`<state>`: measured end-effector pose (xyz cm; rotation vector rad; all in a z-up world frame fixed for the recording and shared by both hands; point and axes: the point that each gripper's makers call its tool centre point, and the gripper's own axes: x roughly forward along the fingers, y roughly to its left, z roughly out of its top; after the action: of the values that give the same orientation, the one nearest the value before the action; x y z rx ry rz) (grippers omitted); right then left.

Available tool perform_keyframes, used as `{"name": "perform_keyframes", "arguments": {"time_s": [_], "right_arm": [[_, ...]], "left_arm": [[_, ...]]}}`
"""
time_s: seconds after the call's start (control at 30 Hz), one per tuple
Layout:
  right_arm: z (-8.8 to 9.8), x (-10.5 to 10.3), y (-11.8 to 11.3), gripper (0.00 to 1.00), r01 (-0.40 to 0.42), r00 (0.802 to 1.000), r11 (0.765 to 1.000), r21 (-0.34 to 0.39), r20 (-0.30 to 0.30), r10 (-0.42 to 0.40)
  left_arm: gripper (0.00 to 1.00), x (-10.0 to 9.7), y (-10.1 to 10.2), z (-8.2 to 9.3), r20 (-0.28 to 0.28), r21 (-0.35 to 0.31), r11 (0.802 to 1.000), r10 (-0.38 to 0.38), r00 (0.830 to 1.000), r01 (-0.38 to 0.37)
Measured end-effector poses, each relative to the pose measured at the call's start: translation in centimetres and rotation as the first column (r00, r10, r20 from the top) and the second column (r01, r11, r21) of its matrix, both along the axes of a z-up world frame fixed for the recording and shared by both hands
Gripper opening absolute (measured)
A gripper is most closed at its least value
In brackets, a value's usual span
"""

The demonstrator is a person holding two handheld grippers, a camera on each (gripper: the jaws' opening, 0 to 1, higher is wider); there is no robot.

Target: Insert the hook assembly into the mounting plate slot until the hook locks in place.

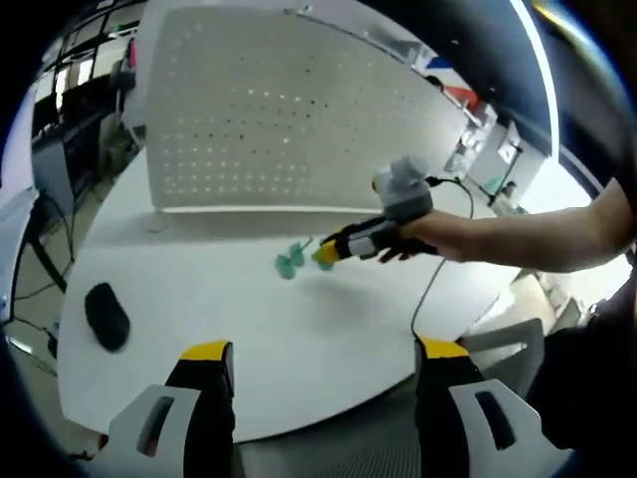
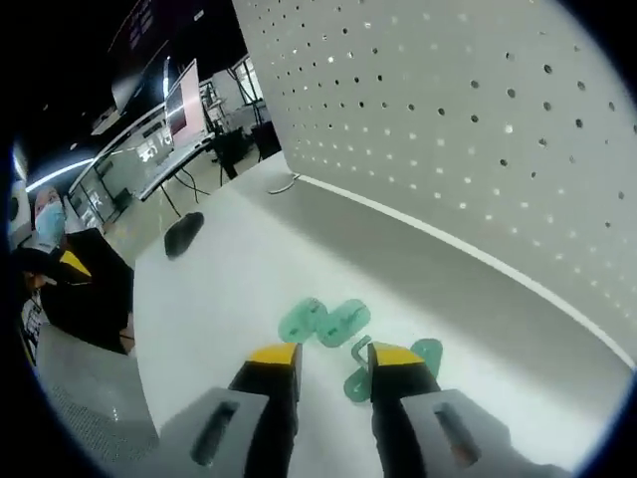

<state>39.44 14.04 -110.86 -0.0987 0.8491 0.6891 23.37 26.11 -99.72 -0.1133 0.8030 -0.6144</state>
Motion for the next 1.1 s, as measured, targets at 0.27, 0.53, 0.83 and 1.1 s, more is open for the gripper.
{"name": "perform_keyframes", "arguments": {"time_s": [0.27,0.53,0.83,1.1], "right_arm": [[-0.6,0.5,-0.4,0.09,0.027,0.999,1.000,-0.010,-0.025,-0.027],[-0.3,-0.2,-0.6,0.02,0.054,0.998,0.999,0.002,-0.036,-0.054],[0.9,-0.7,-0.8,0.00,0.071,0.997,0.995,0.069,-0.045,-0.068],[3.0,-1.0,-1.2,0.00,0.076,0.997,0.992,0.103,-0.020,-0.075]], "left_arm": [[0.75,0.0,-0.1,-0.4,-0.014,0.003,1.000,-0.008,1.000,0.008],[0.76,0.2,-0.3,-0.8,-0.019,0.007,1.000,0.002,1.000,-0.002],[0.76,0.4,-1.1,-0.4,-0.009,0.008,1.000,-0.020,1.000,0.020],[0.76,0.4,-1.5,0.1,0.008,0.007,1.000,-0.023,1.000,0.022]]}}
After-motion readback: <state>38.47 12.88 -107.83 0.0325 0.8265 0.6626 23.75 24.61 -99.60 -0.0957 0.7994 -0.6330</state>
